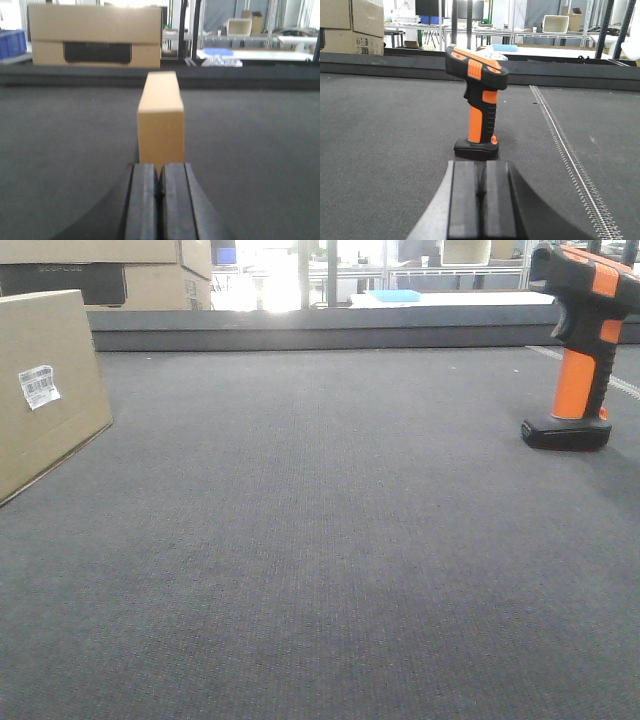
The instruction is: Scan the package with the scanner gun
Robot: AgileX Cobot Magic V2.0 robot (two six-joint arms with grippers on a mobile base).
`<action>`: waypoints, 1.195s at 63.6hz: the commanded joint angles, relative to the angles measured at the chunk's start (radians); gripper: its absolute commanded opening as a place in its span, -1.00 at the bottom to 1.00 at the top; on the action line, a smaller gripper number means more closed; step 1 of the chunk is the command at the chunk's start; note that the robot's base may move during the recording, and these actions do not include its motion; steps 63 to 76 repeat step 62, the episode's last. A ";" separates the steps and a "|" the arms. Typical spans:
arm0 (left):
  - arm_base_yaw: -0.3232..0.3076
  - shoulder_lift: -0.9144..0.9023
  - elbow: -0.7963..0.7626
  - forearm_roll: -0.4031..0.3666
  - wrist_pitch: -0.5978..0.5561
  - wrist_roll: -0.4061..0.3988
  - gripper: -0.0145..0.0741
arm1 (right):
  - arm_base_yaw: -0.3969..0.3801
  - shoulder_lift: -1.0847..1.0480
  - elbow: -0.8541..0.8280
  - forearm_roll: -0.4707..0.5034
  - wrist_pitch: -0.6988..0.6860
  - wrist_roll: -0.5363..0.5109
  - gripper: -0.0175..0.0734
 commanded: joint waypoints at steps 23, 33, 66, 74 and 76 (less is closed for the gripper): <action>0.002 -0.007 0.044 -0.033 -0.081 0.007 -0.92 | -0.001 -0.003 0.001 0.004 -0.012 -0.003 -0.98; 0.002 -0.007 0.044 -0.033 -0.081 0.007 -0.92 | -0.001 -0.003 0.001 0.004 -0.012 -0.003 -0.98; 0.002 -0.007 0.044 -0.033 -0.081 0.007 -0.92 | -0.001 -0.003 0.001 0.004 -0.012 -0.003 -0.98; 0.002 -0.007 0.044 -0.033 -0.081 0.007 -0.92 | -0.001 -0.003 0.001 0.004 -0.012 -0.003 -0.98; 0.002 -0.007 0.044 -0.033 -0.081 0.007 -0.92 | -0.001 -0.003 0.001 0.004 -0.012 -0.003 -0.98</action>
